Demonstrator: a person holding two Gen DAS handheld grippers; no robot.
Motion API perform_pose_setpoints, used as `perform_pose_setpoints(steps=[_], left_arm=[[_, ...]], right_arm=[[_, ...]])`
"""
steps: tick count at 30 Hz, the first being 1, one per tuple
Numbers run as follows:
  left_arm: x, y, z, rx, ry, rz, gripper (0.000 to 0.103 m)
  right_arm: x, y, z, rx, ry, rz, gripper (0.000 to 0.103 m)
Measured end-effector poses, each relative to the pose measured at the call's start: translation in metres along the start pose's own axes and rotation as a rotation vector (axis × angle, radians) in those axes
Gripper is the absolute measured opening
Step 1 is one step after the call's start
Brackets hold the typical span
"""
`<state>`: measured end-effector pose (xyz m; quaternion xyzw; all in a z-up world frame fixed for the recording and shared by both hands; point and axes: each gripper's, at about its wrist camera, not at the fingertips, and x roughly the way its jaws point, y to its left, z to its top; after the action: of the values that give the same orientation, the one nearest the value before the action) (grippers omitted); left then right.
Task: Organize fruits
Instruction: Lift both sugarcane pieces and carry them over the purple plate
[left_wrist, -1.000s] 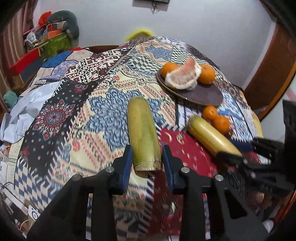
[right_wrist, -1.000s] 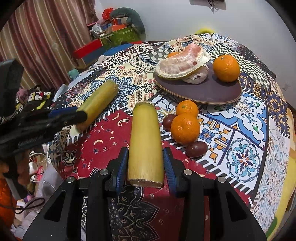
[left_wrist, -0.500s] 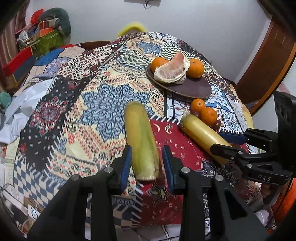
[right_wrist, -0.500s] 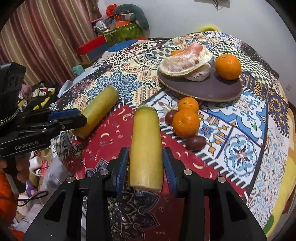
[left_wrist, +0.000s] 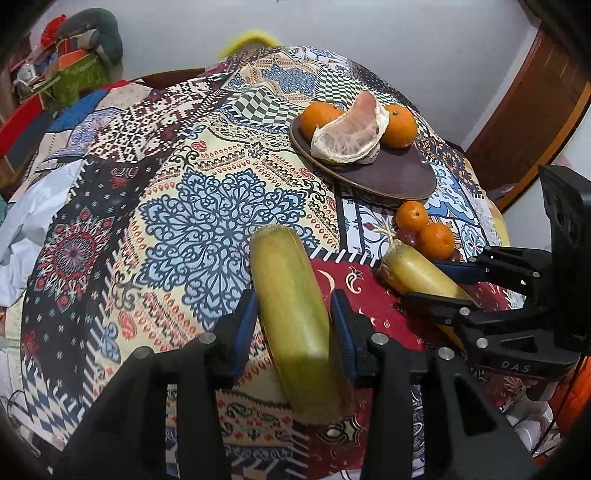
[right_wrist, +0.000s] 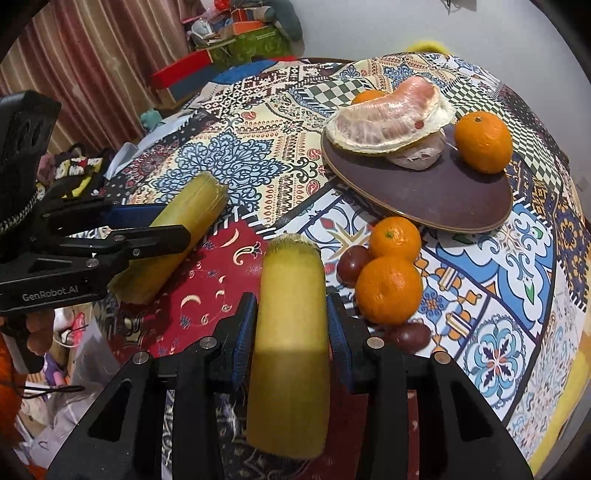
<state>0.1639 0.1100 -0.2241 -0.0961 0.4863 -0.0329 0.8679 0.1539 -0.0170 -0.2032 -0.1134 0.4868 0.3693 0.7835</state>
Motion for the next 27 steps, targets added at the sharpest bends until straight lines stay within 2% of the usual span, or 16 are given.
perform_pose_setpoints(steps=[10,15,21,27], left_arm=[[0.018,0.010,0.012,-0.015,0.030,-0.072,0.044],[0.022,0.013,0.016,-0.006,0.027,-0.101,0.043],[0.016,0.013,0.011,-0.009,-0.032,-0.126,0.040],[-0.008,0.002,0.015,0.048,-0.102,-0.171,0.037]], right_arm=[[-0.004,0.003,-0.002,0.039,-0.024,-0.046,0.034],[-0.019,0.006,-0.004,0.064,-0.066,-0.076,0.034],[-0.047,0.008,-0.011,0.123,-0.146,-0.121,0.034],[-0.070,0.005,-0.013,0.166,-0.199,-0.168,0.034]])
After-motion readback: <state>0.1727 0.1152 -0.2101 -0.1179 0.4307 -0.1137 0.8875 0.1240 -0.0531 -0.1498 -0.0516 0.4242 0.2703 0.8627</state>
